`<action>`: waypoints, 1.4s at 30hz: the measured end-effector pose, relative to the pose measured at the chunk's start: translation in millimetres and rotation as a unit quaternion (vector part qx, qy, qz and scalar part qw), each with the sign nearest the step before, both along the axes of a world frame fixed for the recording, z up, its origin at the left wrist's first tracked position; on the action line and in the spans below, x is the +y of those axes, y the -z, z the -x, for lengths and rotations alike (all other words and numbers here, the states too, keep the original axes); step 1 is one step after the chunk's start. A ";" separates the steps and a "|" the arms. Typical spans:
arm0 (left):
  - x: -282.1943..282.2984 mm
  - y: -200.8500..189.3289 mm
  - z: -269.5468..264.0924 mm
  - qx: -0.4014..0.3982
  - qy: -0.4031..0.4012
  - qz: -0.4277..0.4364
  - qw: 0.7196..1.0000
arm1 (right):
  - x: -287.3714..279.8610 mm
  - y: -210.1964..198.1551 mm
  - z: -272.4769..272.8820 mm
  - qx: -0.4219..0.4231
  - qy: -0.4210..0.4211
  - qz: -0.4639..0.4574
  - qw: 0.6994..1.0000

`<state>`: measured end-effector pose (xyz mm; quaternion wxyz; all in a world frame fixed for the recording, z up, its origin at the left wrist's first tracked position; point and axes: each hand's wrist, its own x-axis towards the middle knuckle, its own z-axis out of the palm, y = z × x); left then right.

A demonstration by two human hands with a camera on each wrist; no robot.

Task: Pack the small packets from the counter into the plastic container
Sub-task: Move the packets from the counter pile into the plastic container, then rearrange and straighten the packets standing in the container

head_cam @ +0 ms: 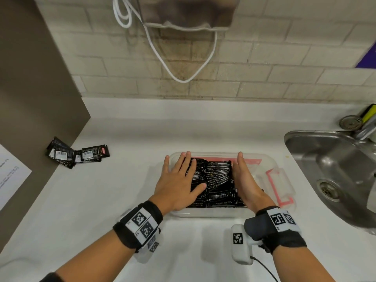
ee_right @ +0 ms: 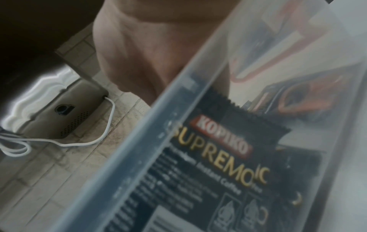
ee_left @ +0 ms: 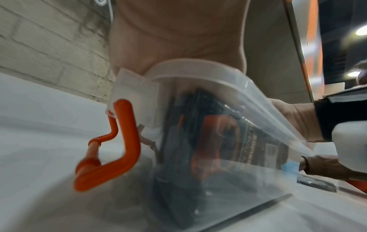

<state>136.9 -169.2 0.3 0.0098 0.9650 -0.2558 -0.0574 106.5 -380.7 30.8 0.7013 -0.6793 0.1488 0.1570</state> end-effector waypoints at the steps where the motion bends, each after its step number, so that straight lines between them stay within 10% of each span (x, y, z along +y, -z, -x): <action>1: -1.0 -0.3 -0.4 0.000 -0.005 0.006 1.000 | 0.5 -0.3 -0.7 0.000 -0.005 0.002 1.000; 8: 2.2 1.7 -1.5 0.003 -0.021 0.083 0.996 | -3.3 7.2 -6.2 -0.013 0.067 -0.038 0.997; 19: 17.0 -13.8 -2.3 0.041 -0.023 0.306 0.951 | 4.4 -18.3 -18.8 -0.088 0.213 0.152 0.961; 28: 111.5 -43.3 -38.5 -0.070 -0.194 0.421 0.883 | 105.4 -90.0 -44.7 -0.232 0.090 0.133 0.959; 32: 174.2 -42.0 -59.4 -0.116 -0.341 0.426 0.830 | 170.4 -99.3 -62.1 -0.265 -0.032 0.158 0.951; 37: 242.7 -22.4 -71.3 -0.127 -0.527 0.507 0.670 | 251.4 -77.8 -91.7 -0.251 -0.207 0.250 0.912; 42: 262.6 1.7 -75.6 -0.035 -0.652 0.480 0.586 | 317.3 -34.8 -123.0 -0.202 -0.310 0.330 0.869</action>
